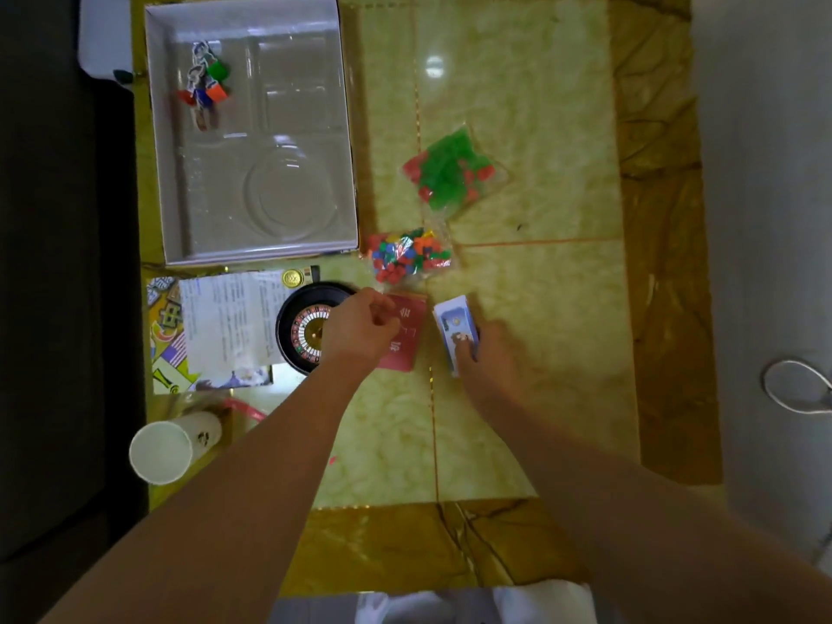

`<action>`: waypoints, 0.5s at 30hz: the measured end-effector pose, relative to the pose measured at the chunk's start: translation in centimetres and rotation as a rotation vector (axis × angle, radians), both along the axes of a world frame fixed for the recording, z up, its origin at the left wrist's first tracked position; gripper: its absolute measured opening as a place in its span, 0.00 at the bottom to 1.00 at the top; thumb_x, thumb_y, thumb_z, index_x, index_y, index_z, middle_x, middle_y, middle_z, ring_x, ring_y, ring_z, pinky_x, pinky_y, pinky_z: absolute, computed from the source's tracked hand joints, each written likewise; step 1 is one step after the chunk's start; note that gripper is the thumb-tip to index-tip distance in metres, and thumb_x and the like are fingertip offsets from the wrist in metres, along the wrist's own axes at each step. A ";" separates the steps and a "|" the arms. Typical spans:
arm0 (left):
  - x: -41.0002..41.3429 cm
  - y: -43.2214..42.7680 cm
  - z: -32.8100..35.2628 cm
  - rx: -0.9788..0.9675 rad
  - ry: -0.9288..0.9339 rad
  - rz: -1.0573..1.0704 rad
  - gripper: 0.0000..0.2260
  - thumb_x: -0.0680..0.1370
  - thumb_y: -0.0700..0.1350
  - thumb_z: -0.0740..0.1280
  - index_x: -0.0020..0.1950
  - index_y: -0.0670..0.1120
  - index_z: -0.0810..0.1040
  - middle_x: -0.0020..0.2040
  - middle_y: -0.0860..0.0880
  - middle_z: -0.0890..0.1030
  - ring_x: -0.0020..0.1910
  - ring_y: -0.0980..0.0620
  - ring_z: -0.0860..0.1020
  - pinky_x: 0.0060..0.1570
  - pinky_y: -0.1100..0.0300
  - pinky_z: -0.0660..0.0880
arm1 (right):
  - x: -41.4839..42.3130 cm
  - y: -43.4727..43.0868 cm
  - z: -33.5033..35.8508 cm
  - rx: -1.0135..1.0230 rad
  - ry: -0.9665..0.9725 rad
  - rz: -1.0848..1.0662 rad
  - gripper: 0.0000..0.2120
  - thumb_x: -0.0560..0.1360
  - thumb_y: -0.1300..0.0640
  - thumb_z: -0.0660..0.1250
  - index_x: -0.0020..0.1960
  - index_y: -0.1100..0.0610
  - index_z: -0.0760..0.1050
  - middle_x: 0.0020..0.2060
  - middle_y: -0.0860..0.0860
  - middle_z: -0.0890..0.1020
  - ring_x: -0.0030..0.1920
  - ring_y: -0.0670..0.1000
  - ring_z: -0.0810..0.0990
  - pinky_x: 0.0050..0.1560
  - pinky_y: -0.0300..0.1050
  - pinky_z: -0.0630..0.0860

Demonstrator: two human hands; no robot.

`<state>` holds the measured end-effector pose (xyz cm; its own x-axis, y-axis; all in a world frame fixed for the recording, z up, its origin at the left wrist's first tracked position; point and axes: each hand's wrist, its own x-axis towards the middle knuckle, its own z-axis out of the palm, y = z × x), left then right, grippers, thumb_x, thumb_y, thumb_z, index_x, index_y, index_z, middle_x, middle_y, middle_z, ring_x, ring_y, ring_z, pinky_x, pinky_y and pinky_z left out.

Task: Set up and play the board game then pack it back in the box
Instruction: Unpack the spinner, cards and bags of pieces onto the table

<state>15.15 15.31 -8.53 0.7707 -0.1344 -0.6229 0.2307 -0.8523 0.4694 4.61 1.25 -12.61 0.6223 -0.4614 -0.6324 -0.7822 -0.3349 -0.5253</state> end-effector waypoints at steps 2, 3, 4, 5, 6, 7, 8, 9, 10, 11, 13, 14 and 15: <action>-0.4 0.3 -0.5 -0.006 -0.036 0.001 0.09 0.75 0.42 0.69 0.54 0.47 0.80 0.49 0.49 0.83 0.48 0.48 0.80 0.42 0.61 0.70 | 0.3 0.5 -0.7 -0.141 0.009 0.095 0.12 0.77 0.54 0.61 0.57 0.61 0.73 0.53 0.58 0.75 0.52 0.58 0.75 0.51 0.55 0.74; -0.3 0.3 -0.7 -0.009 -0.045 0.003 0.09 0.75 0.42 0.68 0.54 0.48 0.80 0.49 0.48 0.83 0.49 0.48 0.80 0.43 0.60 0.71 | 0.6 0.7 -0.9 -0.201 0.009 0.125 0.13 0.77 0.55 0.62 0.57 0.62 0.73 0.54 0.58 0.73 0.54 0.58 0.74 0.54 0.55 0.72; -0.4 0.5 -1.0 -0.010 -0.042 0.002 0.09 0.75 0.42 0.68 0.55 0.48 0.80 0.50 0.48 0.83 0.49 0.47 0.80 0.44 0.59 0.72 | 0.8 0.8 -0.8 -0.239 0.009 0.136 0.14 0.76 0.55 0.63 0.58 0.62 0.73 0.55 0.59 0.72 0.55 0.58 0.72 0.55 0.54 0.71; -0.3 0.5 -1.1 -0.012 -0.034 -0.002 0.10 0.75 0.42 0.68 0.56 0.48 0.80 0.50 0.48 0.83 0.50 0.47 0.80 0.45 0.59 0.73 | 1.0 0.9 -0.8 -0.265 0.003 0.129 0.16 0.75 0.56 0.64 0.60 0.62 0.72 0.56 0.59 0.72 0.57 0.58 0.71 0.56 0.53 0.70; -0.2 0.5 -1.2 -0.012 -0.023 -0.011 0.12 0.75 0.42 0.68 0.58 0.47 0.79 0.52 0.47 0.82 0.51 0.46 0.80 0.46 0.58 0.74 | 1.2 0.9 -0.7 -0.286 0.006 0.125 0.17 0.75 0.56 0.65 0.61 0.62 0.70 0.57 0.58 0.72 0.58 0.58 0.71 0.56 0.53 0.69; -0.2 0.5 -1.3 -0.007 -0.011 -0.023 0.14 0.75 0.42 0.68 0.60 0.47 0.78 0.53 0.47 0.82 0.52 0.46 0.79 0.48 0.57 0.74 | 1.2 0.8 -0.7 -0.315 0.013 0.129 0.19 0.74 0.55 0.66 0.62 0.60 0.68 0.57 0.57 0.72 0.59 0.58 0.70 0.56 0.52 0.69; 0.0 0.6 -1.4 0.001 0.000 -0.034 0.16 0.75 0.42 0.68 0.63 0.46 0.77 0.54 0.47 0.81 0.54 0.46 0.79 0.50 0.56 0.74 | 1.3 0.8 -0.6 -0.349 0.025 0.151 0.20 0.74 0.54 0.66 0.62 0.59 0.68 0.57 0.56 0.72 0.59 0.57 0.70 0.57 0.52 0.68; 0.1 0.6 -1.5 0.005 0.016 -0.048 0.17 0.76 0.43 0.68 0.65 0.46 0.76 0.56 0.46 0.81 0.55 0.46 0.78 0.52 0.56 0.74 | 1.3 0.8 -0.6 -0.390 0.038 0.178 0.20 0.74 0.53 0.66 0.62 0.59 0.68 0.58 0.56 0.72 0.60 0.57 0.69 0.57 0.51 0.67; 0.2 0.7 -1.5 0.001 0.035 -0.058 0.18 0.76 0.43 0.68 0.66 0.45 0.75 0.56 0.47 0.81 0.56 0.46 0.78 0.53 0.56 0.73 | 1.4 0.7 -0.6 -0.422 0.048 0.196 0.20 0.74 0.52 0.66 0.62 0.58 0.69 0.58 0.56 0.71 0.61 0.57 0.69 0.58 0.51 0.66; 0.4 0.7 -1.6 -0.005 0.049 -0.065 0.18 0.76 0.43 0.67 0.66 0.45 0.75 0.57 0.47 0.81 0.56 0.47 0.78 0.53 0.56 0.73 | 1.4 0.6 -0.6 -0.439 0.049 0.203 0.20 0.74 0.51 0.66 0.62 0.58 0.69 0.59 0.56 0.71 0.61 0.57 0.68 0.59 0.52 0.66; 0.6 0.8 -1.7 -0.008 0.056 -0.068 0.17 0.77 0.44 0.67 0.66 0.46 0.75 0.57 0.48 0.81 0.57 0.47 0.78 0.54 0.57 0.72 | 1.5 0.4 -0.6 -0.429 0.036 0.190 0.21 0.74 0.51 0.66 0.64 0.58 0.69 0.60 0.56 0.70 0.62 0.57 0.68 0.59 0.52 0.66; 0.8 0.9 -1.6 -0.014 0.052 -0.068 0.16 0.77 0.44 0.66 0.65 0.46 0.76 0.56 0.48 0.81 0.56 0.47 0.78 0.53 0.58 0.72 | 1.6 0.3 -0.5 -0.423 0.026 0.172 0.22 0.74 0.52 0.66 0.65 0.58 0.69 0.60 0.55 0.70 0.62 0.56 0.68 0.60 0.51 0.65; 0.8 1.0 -1.6 -0.026 0.044 -0.069 0.14 0.77 0.43 0.66 0.63 0.46 0.78 0.56 0.47 0.82 0.55 0.47 0.79 0.52 0.59 0.73 | 1.6 0.1 -0.3 -0.423 0.012 0.151 0.22 0.73 0.53 0.65 0.66 0.58 0.69 0.60 0.55 0.71 0.62 0.56 0.68 0.60 0.51 0.65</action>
<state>15.99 16.35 -10.17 0.7309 -0.2034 -0.6514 0.1923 -0.8545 0.4826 6.22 1.32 -12.96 0.6962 -0.5856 -0.4151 -0.7134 -0.6288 -0.3093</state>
